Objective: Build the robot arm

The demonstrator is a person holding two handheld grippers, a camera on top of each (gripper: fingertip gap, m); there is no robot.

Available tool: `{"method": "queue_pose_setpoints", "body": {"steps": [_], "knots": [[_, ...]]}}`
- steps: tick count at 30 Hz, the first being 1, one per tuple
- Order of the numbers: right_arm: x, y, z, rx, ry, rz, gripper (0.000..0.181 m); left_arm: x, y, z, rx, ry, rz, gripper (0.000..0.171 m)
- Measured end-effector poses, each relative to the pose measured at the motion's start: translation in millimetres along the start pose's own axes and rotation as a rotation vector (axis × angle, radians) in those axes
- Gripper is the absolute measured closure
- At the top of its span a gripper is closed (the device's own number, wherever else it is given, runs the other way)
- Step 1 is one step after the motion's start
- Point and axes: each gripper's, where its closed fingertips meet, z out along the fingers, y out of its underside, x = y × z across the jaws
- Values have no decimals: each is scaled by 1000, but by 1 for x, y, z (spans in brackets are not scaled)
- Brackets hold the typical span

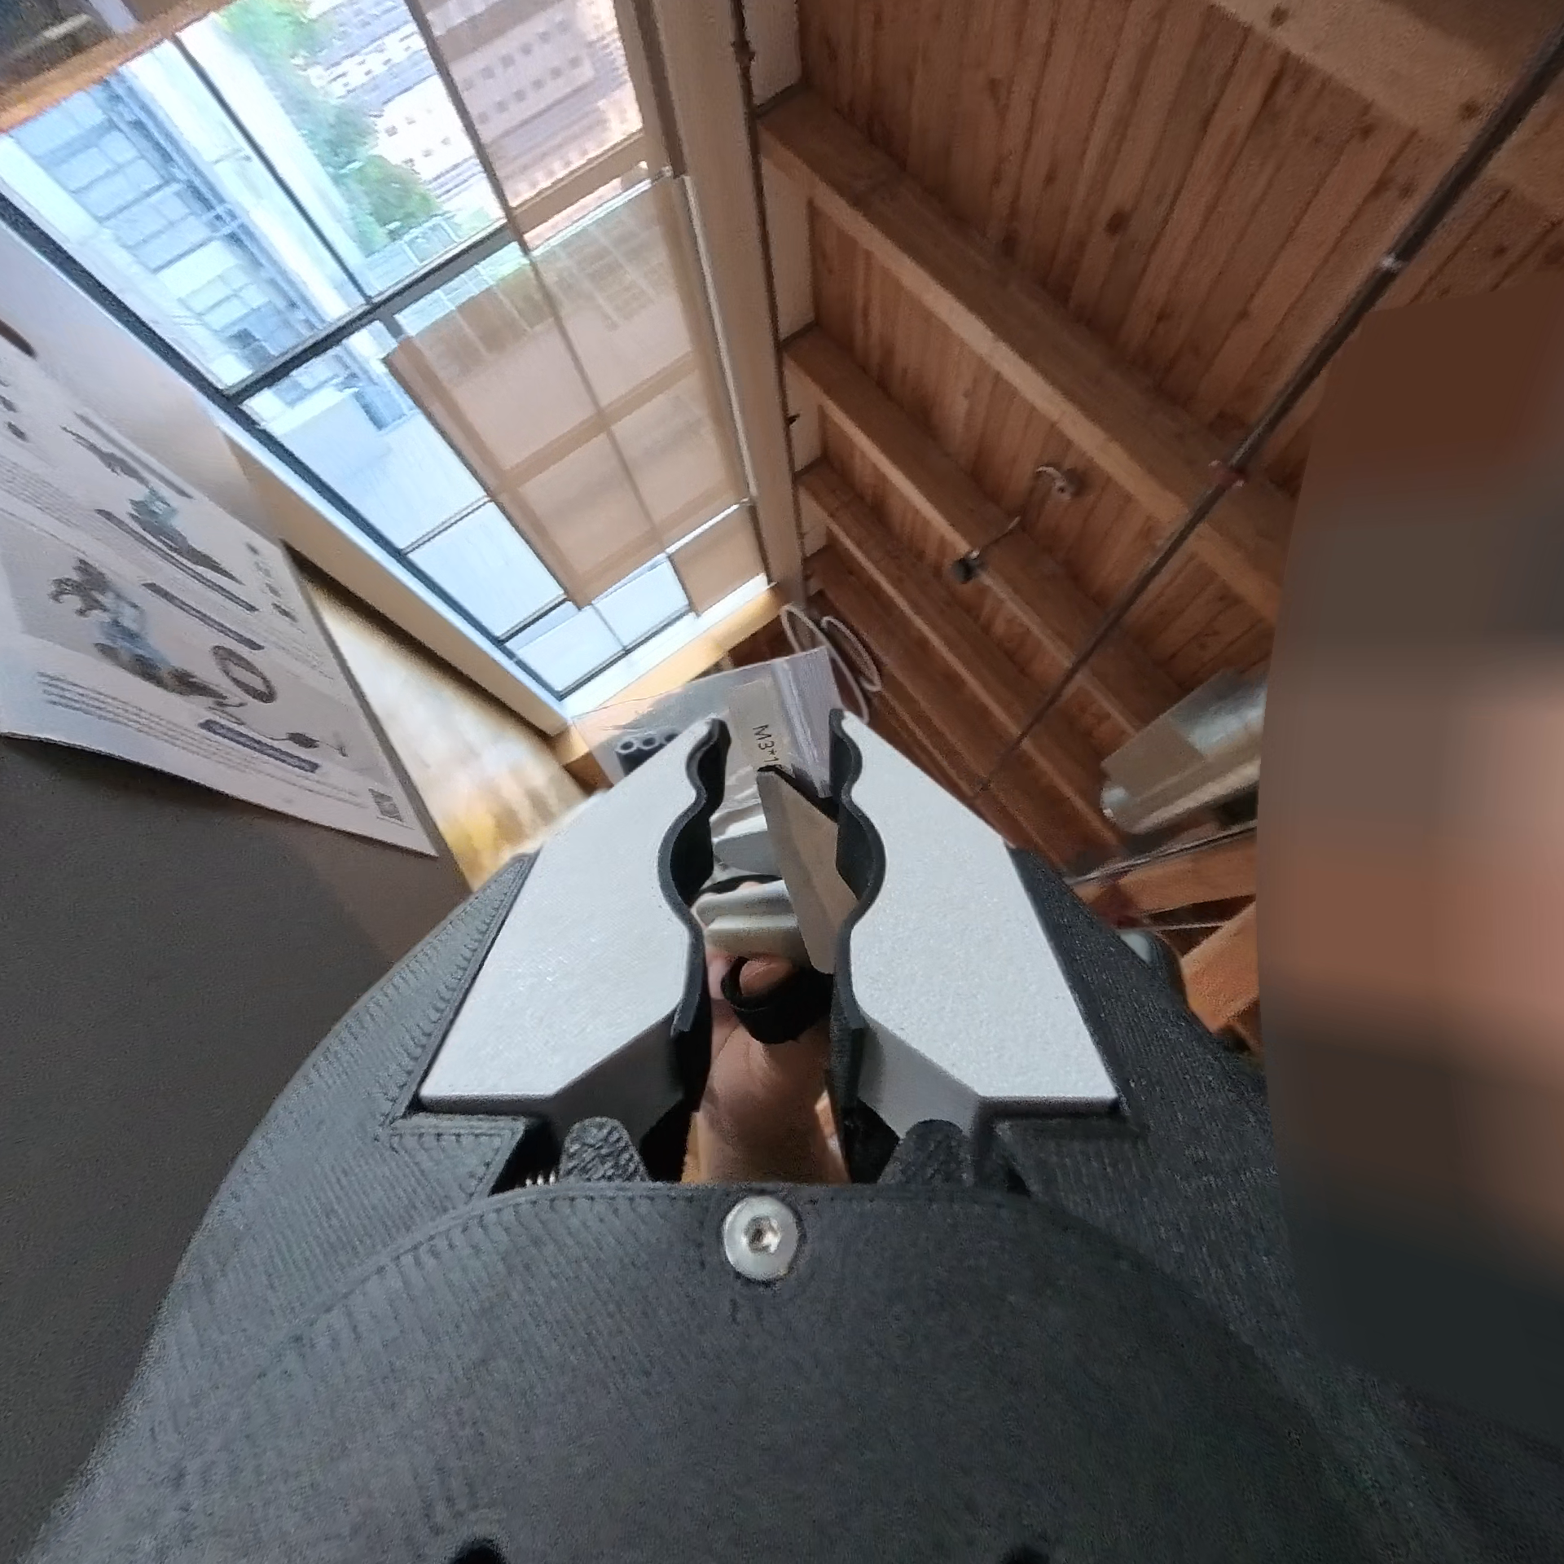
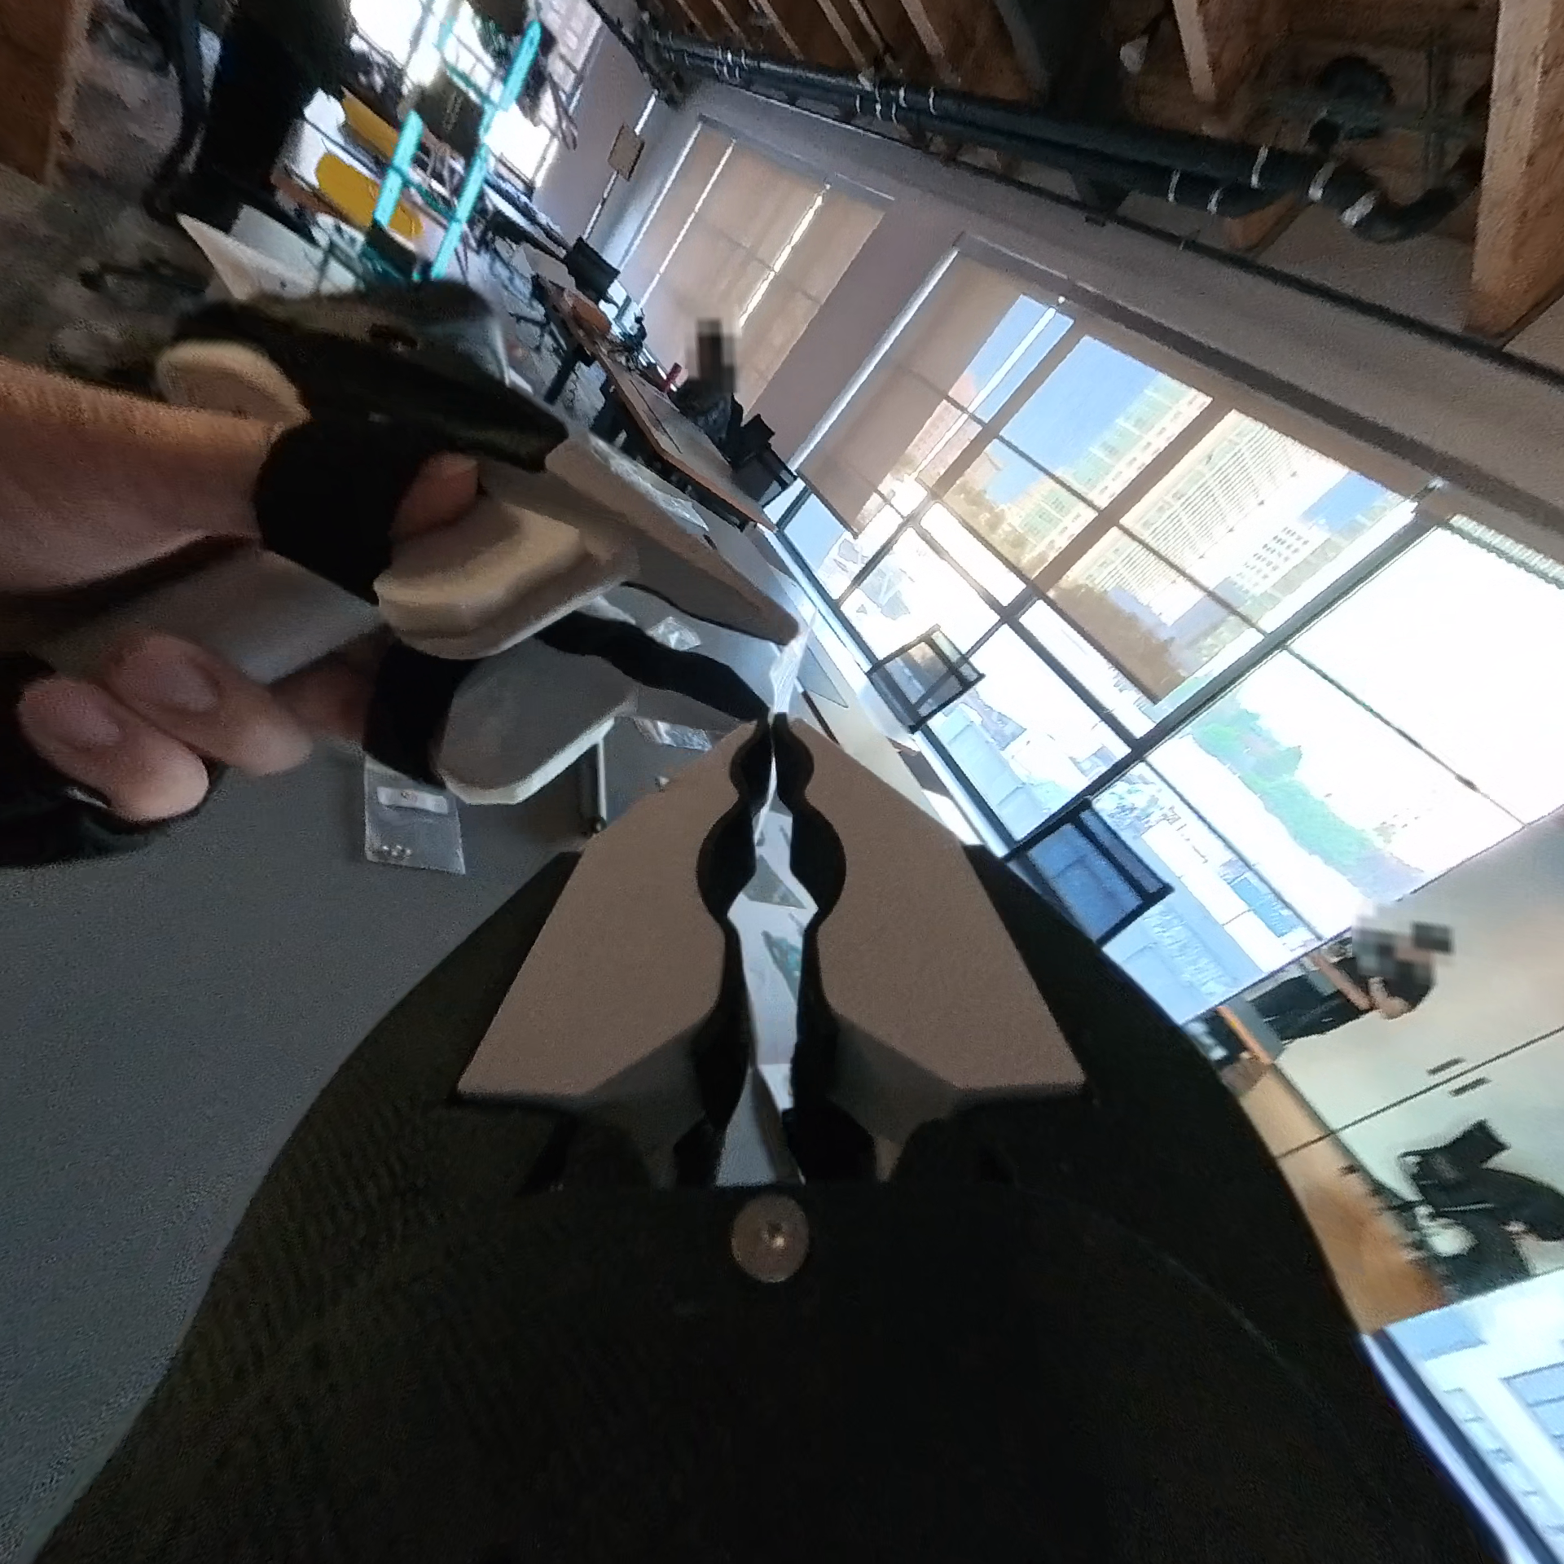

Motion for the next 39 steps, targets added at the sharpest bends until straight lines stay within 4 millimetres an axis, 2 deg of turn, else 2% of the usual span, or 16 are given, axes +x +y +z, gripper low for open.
{"method": "queue_pose_setpoints", "body": {"steps": [5,11,20,39], "knots": [[-1,-6,0,22,1,2,181,9,-3,0,5,-4,9,147],[5,-7,1,32,3,59,181,12,0,-3,-3,10,39,158],[4,-8,0,27,7,49,181,20,6,-2,-20,33,48,157],[-1,-10,-3,24,5,33,181,20,9,-4,-9,33,22,158]]}}
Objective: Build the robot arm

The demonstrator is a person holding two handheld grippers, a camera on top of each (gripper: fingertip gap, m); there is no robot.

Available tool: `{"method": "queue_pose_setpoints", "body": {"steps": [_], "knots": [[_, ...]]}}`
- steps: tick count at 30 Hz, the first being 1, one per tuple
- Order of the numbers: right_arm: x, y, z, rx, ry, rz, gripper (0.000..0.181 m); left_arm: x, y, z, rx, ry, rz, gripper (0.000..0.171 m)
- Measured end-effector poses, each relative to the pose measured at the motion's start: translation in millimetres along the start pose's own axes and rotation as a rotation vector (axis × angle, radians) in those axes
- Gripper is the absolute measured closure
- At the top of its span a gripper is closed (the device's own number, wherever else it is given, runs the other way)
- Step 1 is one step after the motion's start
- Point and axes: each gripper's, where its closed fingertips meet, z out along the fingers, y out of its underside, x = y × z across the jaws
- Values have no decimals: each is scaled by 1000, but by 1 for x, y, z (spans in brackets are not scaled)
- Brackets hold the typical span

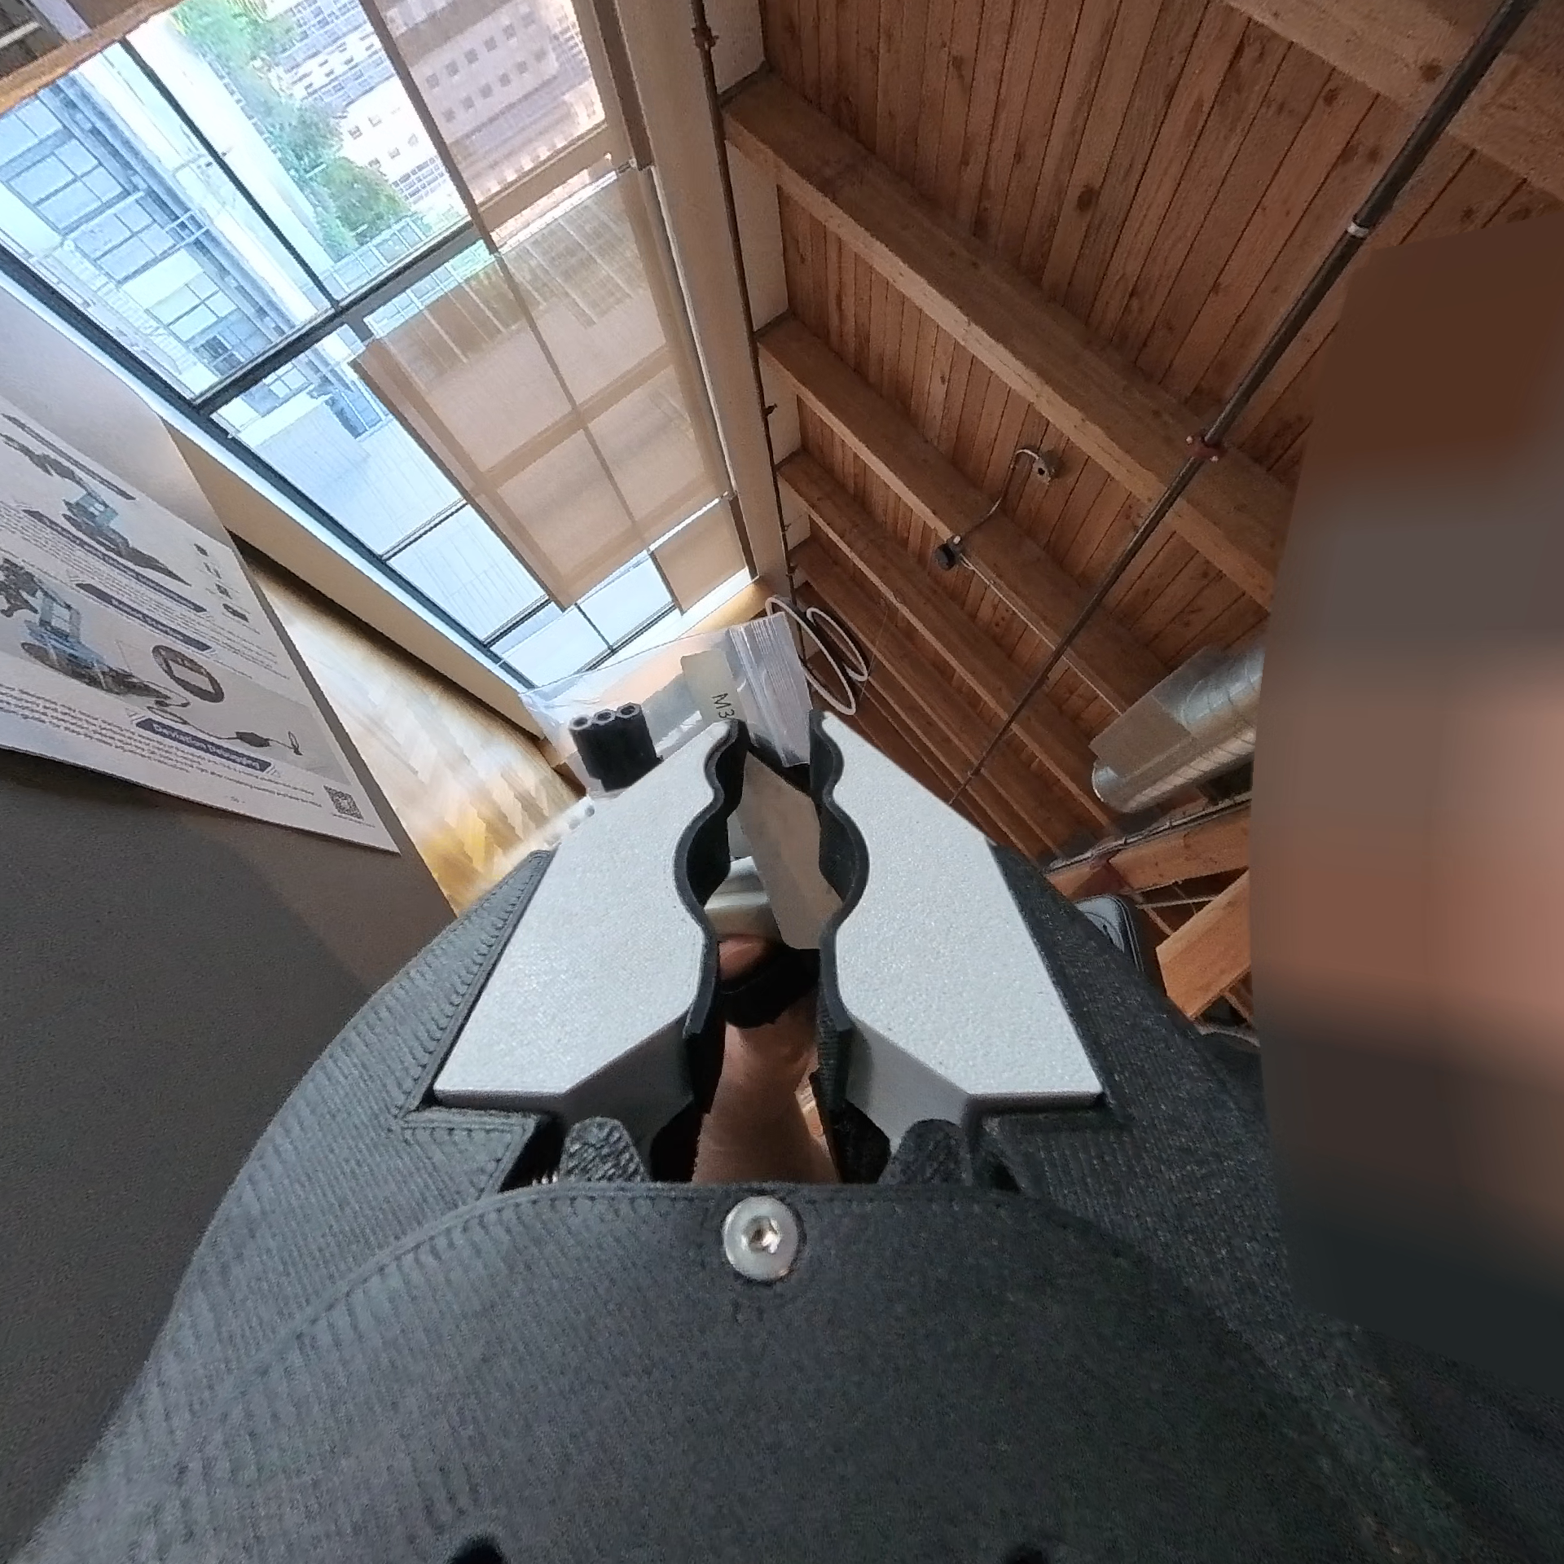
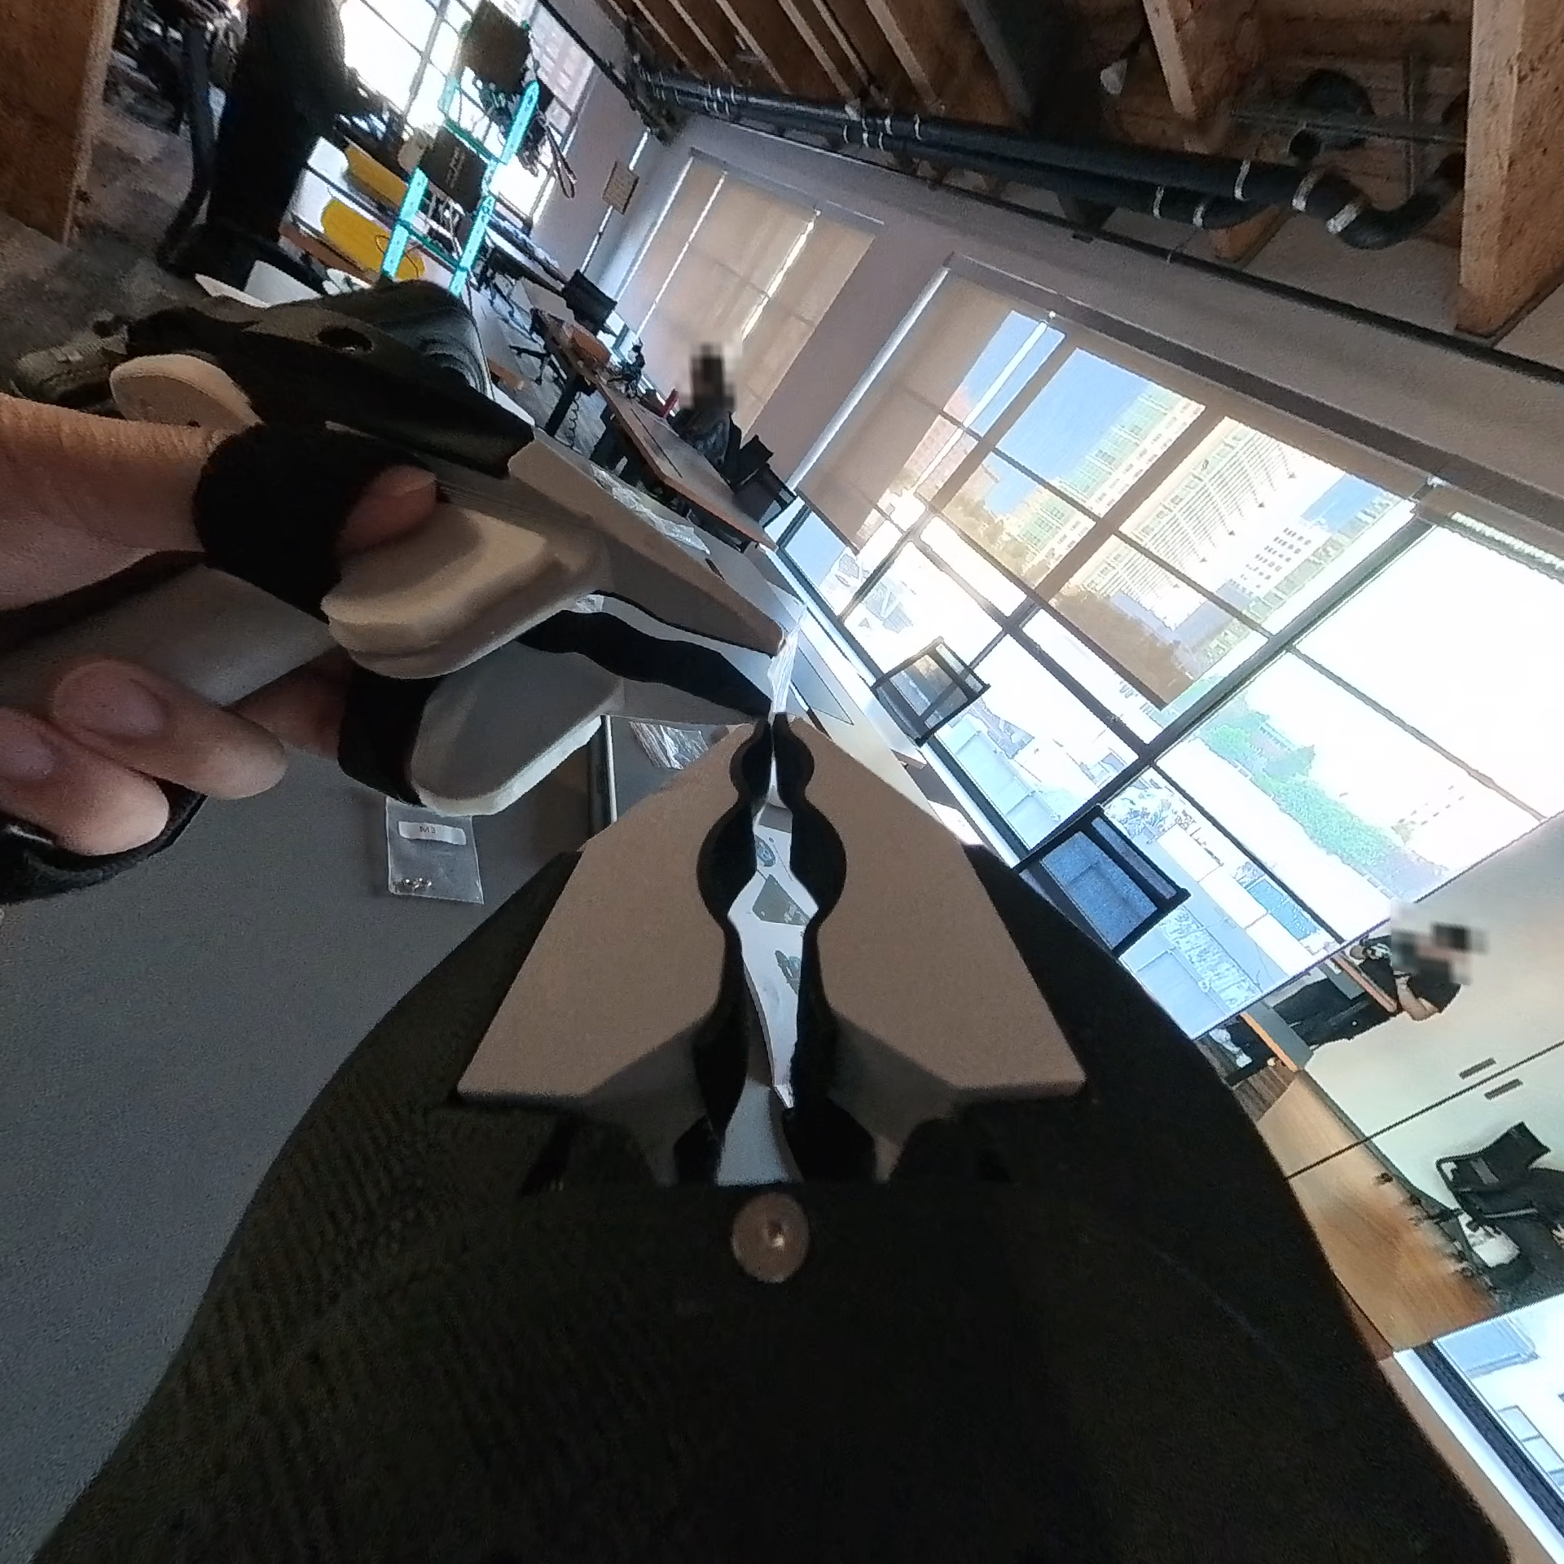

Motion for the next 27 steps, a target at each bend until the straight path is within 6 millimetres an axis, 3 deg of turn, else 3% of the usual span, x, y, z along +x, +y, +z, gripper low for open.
{"method": "queue_pose_setpoints", "body": {"steps": [27], "knots": [[-1,-3,-3,16,-5,20,181,0,-5,0,37,28,-31,163]]}}
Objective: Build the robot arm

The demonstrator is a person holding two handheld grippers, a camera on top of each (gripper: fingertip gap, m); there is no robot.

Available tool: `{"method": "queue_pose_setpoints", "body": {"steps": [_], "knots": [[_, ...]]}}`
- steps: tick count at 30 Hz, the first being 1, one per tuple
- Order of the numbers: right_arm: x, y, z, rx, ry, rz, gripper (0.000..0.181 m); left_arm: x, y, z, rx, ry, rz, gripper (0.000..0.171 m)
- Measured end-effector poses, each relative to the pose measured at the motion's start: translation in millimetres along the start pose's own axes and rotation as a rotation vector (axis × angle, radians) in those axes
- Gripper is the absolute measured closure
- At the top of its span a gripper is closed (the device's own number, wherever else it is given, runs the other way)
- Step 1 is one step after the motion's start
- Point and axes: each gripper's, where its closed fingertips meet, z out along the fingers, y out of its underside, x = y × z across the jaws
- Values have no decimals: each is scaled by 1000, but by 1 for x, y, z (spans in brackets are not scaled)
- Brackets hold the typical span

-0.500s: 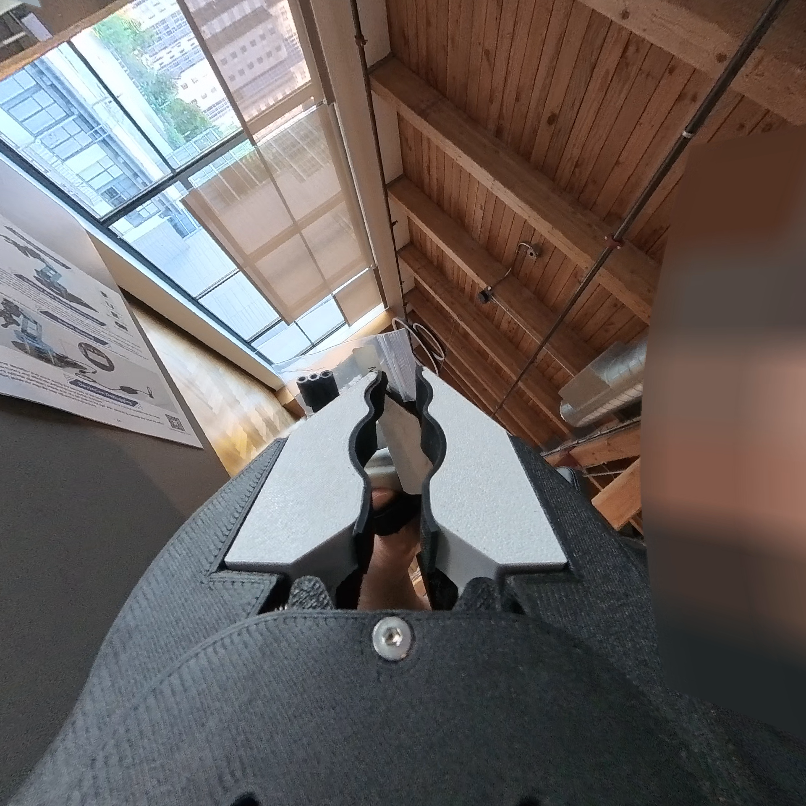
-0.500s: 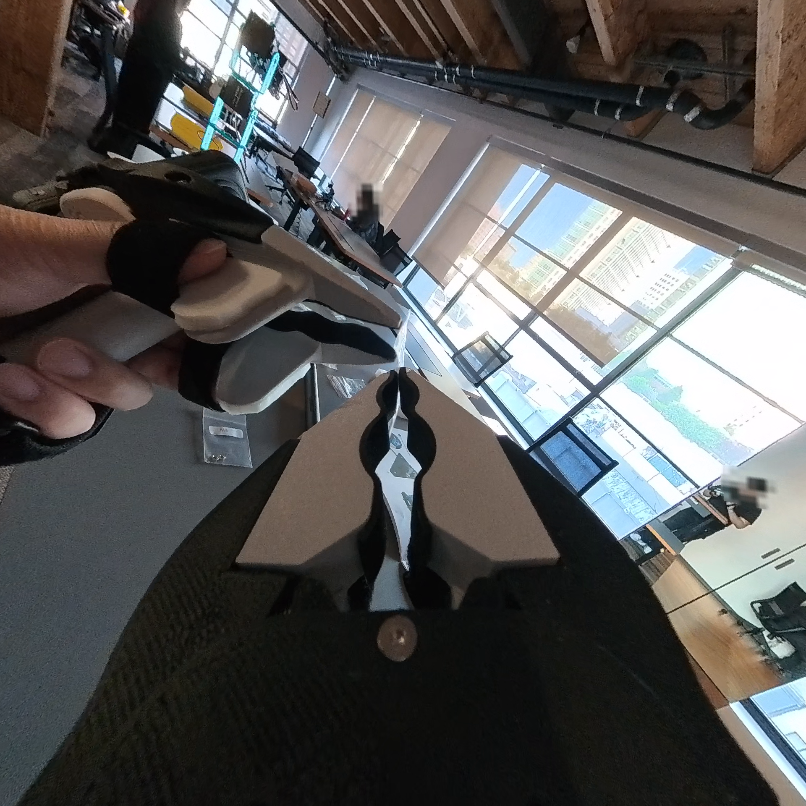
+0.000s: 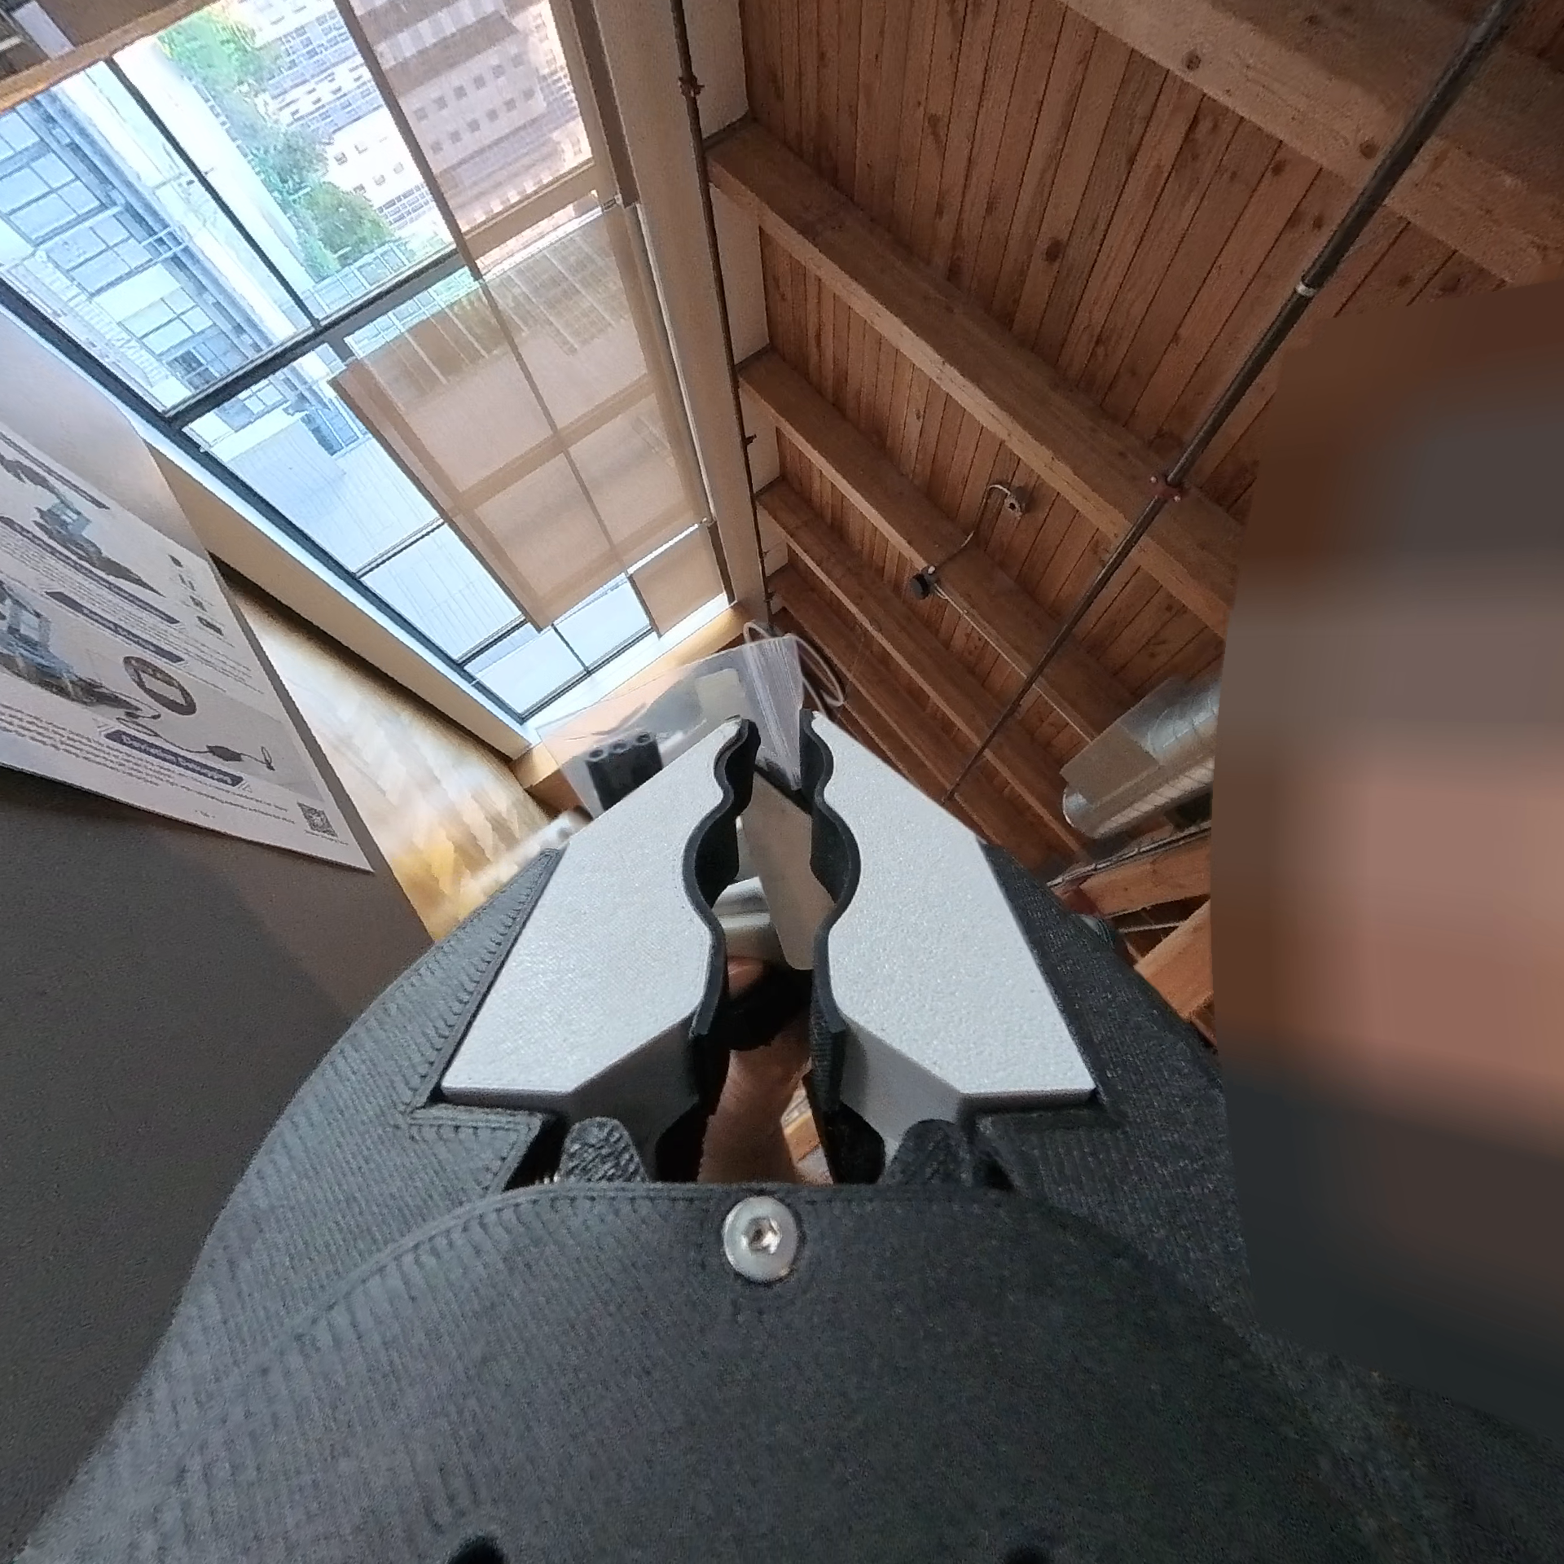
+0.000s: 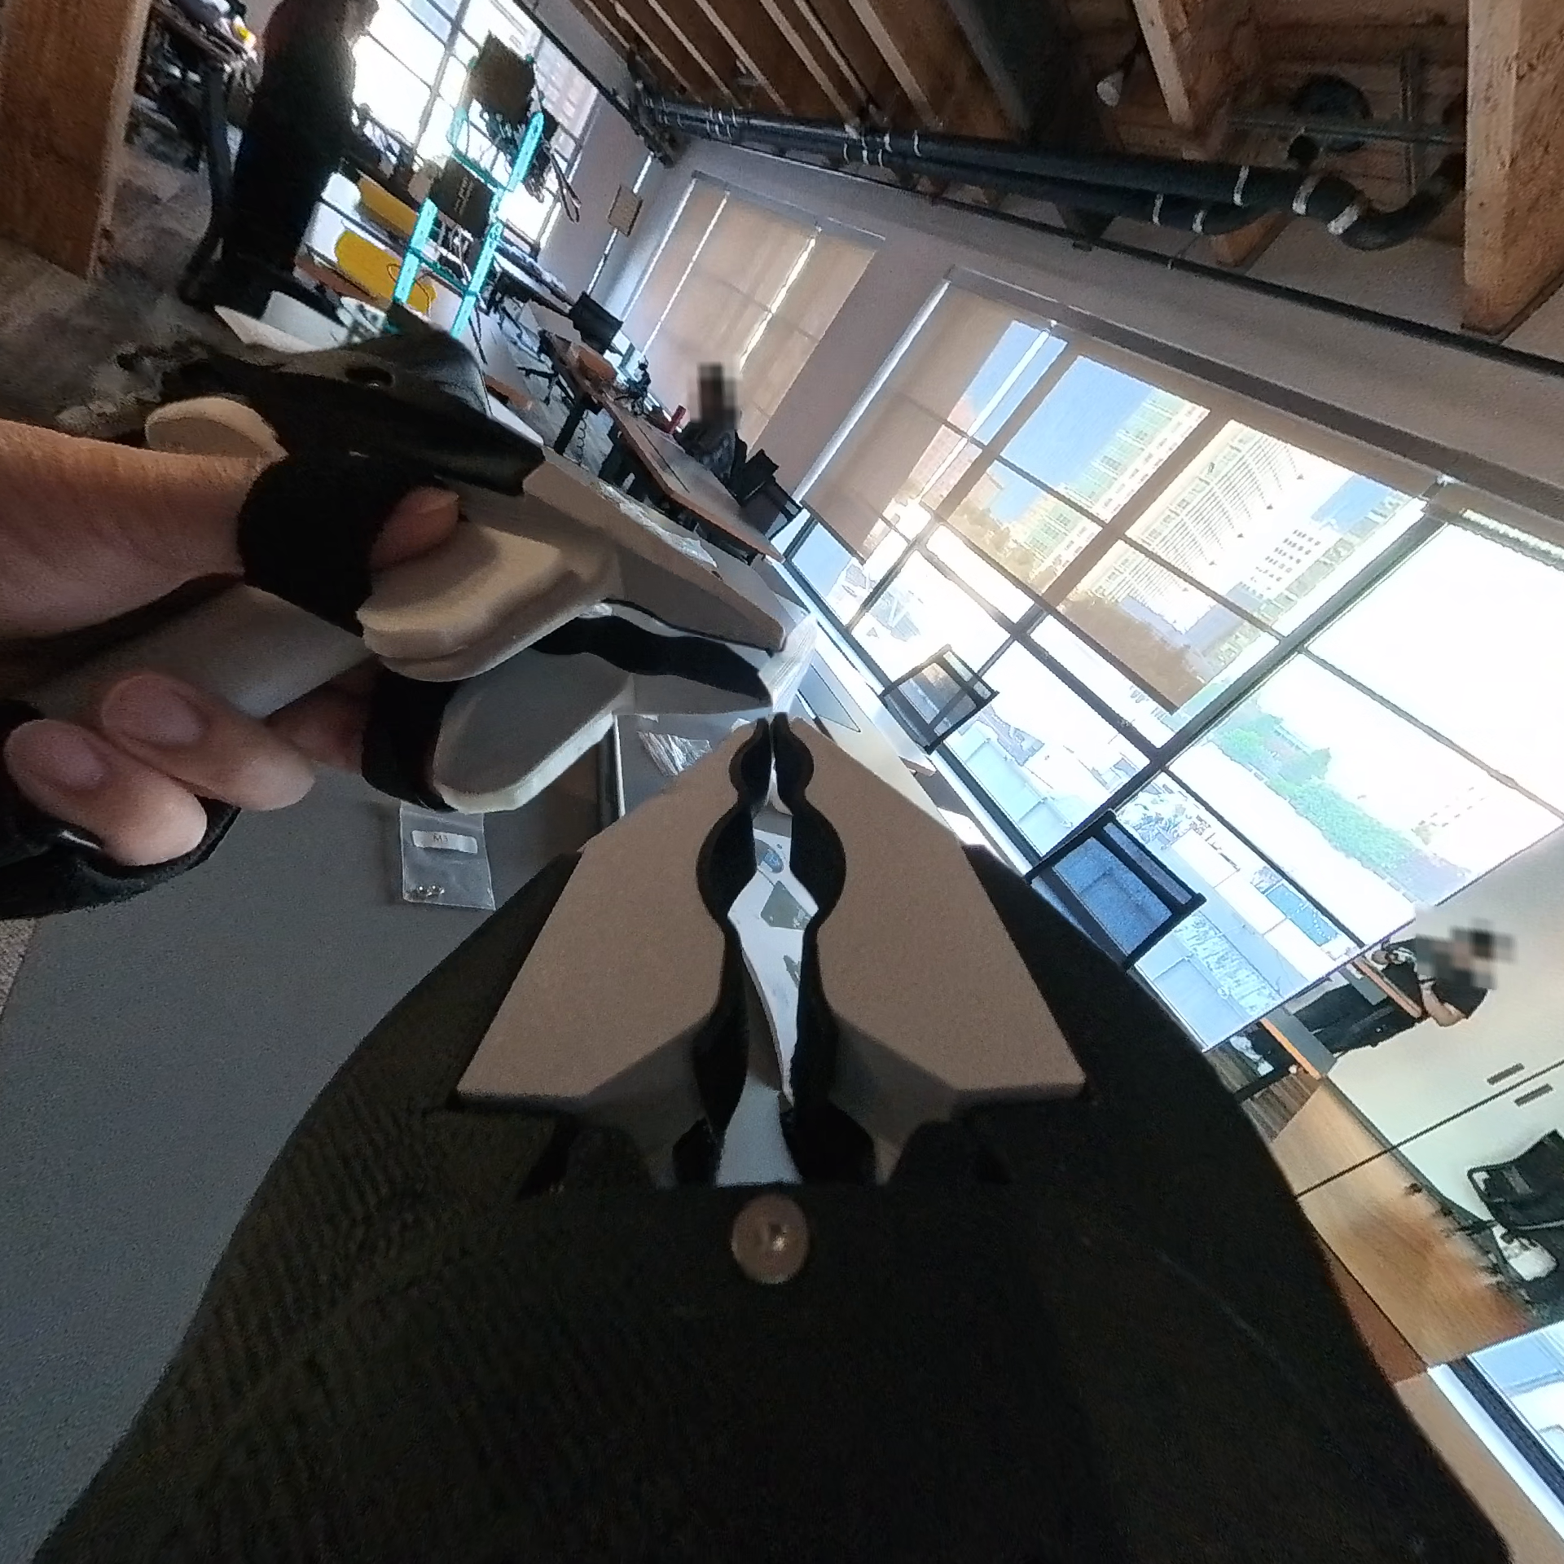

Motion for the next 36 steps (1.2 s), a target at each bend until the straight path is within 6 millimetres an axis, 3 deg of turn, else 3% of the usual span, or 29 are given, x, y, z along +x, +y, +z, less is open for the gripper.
{"method": "queue_pose_setpoints", "body": {"steps": [9,22,36], "knots": [[-6,2,4,-20,11,-111,181,-4,0,-3,-13,-17,-12,163],[-25,22,7,-79,-45,-323,181,-33,10,-18,-61,-114,-34,161],[-34,40,9,-119,-93,-362,181,-49,14,-25,-69,-135,-78,162]]}}
